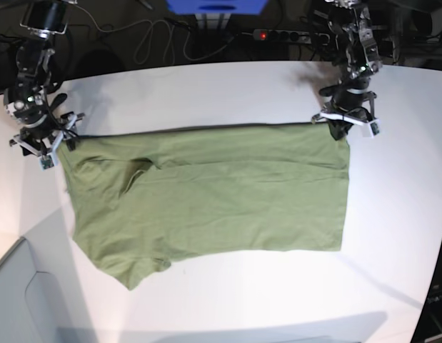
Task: Fold the T-shirt properly
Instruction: 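Drag the held shoulder edge back with both grippers, smoothing the shirt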
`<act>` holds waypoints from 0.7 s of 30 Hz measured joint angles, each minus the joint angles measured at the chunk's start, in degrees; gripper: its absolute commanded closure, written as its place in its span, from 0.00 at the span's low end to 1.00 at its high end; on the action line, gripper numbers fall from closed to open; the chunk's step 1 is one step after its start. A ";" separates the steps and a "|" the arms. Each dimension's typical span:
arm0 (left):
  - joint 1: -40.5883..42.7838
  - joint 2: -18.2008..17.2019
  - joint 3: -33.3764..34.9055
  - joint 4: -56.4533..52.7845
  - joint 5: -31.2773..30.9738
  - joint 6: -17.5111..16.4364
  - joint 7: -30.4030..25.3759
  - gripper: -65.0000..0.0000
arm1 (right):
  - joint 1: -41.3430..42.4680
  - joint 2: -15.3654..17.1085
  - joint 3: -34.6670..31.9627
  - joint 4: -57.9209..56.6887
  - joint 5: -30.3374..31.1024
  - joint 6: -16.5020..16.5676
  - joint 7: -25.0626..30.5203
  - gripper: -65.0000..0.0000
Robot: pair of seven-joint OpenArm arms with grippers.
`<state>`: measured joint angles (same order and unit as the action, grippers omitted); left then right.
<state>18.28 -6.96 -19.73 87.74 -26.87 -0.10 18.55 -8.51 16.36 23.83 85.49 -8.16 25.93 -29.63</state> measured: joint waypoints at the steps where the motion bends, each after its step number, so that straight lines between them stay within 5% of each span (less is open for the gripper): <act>1: 0.13 0.02 0.00 0.00 0.00 -0.15 -0.13 1.00 | 0.02 0.00 0.00 -0.81 -0.13 0.00 -0.13 0.47; 16: 1.79 0.63 -0.11 0.76 -0.20 -0.15 -0.48 1.00 | 0.37 0.61 0.15 -4.57 1.92 -0.07 2.62 0.49; 21: 2.08 0.63 -0.11 0.81 -0.39 -0.20 -0.59 1.00 | 0.83 0.68 0.26 -6.97 2.86 2.03 4.35 0.70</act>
<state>20.36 -6.33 -19.84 88.55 -27.27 -0.30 17.96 -7.68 17.04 24.10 78.52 -5.30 27.97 -25.28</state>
